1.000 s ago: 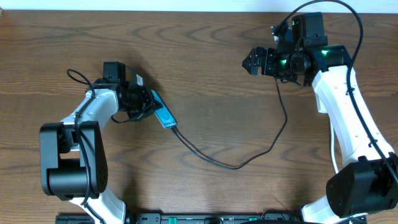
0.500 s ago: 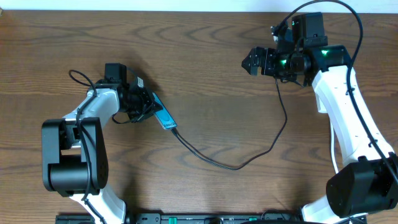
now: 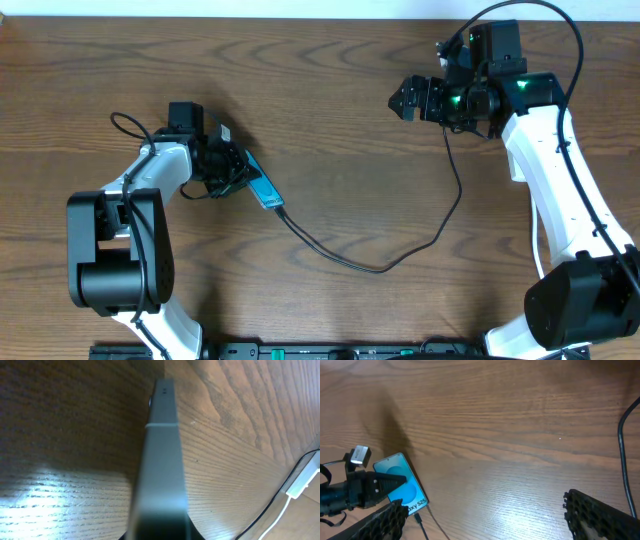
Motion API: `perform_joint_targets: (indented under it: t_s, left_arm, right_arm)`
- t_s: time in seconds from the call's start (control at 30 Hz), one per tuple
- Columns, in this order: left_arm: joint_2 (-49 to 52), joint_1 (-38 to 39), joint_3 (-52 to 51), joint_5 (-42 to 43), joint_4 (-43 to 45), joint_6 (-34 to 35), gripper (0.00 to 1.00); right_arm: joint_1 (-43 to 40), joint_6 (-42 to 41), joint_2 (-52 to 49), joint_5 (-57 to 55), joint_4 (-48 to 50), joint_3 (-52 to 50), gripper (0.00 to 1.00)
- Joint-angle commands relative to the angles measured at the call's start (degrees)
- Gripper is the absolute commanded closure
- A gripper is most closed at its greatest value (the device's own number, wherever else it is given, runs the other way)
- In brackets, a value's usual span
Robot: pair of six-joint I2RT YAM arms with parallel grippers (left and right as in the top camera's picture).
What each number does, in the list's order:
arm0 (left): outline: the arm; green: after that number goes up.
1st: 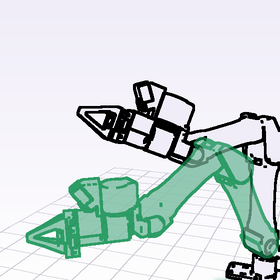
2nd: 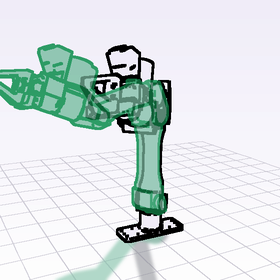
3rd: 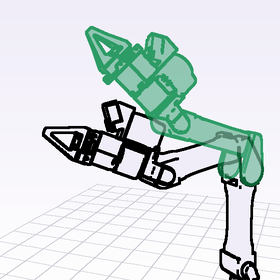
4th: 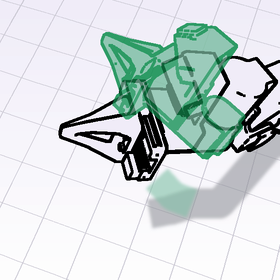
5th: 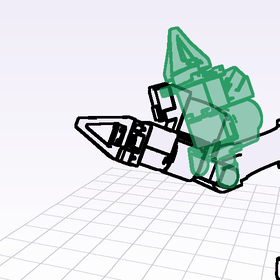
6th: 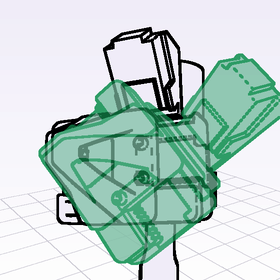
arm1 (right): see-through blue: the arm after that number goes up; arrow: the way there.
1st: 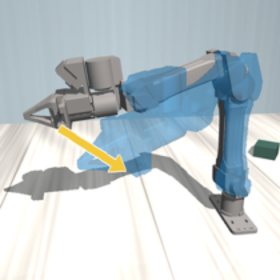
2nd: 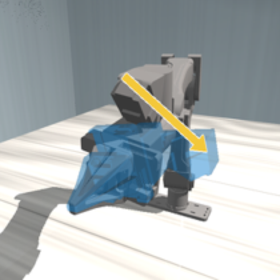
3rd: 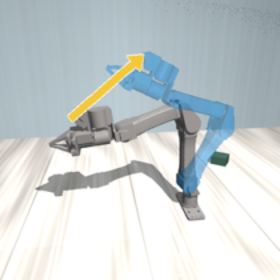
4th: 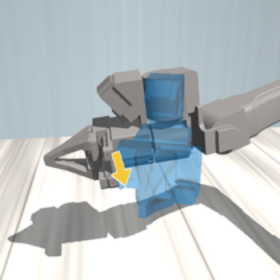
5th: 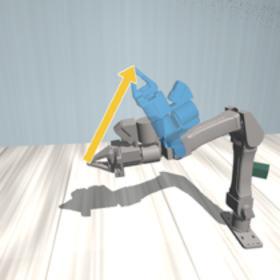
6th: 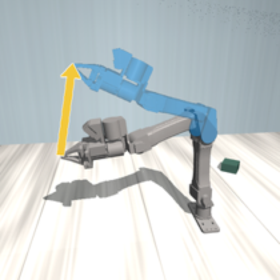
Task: Plug charger to phone and switch on socket
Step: 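Release the phone flat on the table with the left gripper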
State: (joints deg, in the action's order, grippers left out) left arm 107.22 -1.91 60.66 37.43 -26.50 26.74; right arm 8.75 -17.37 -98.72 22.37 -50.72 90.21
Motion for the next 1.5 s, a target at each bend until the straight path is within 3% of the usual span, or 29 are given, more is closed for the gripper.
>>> perform_joint_targets:
  t_s: [0.0,0.2,0.53,0.63,0.93,1.17,1.47]
  left_arm:
    - [0.4,0.1,0.6,-1.5,-0.3,-1.4,0.91]
    - [0.4,0.1,0.6,-1.5,-0.5,-1.4,0.84]
    - [0.4,0.1,0.6,-1.5,-0.9,-1.4,0.83]
    - [0.4,0.1,0.6,-1.5,-1.1,-1.4,0.76]
    - [0.4,0.1,0.6,-1.5,-1.7,-1.4,0.75]
    - [0.4,0.1,0.6,-1.6,-2.6,-1.4,0.51]
    - [0.4,0.1,0.6,-2.1,-3.3,-1.5,0.51]
  right_arm:
    - [0.5,-0.4,1.4,0.7,-0.1,1.3,0.01]
    - [0.5,-0.4,1.4,0.7,-0.1,1.3,0.01]
    - [0.5,-0.4,1.4,0.7,-0.1,1.3,0.01]
    - [0.5,-0.5,1.4,0.7,-0.1,1.3,0.01]
    - [0.5,-0.6,1.4,0.7,-0.1,1.3,0.01]
    - [0.5,-0.6,1.4,0.7,-0.1,1.3,0.01]
    - [0.5,-0.6,1.4,0.7,-0.1,1.3,0.01]
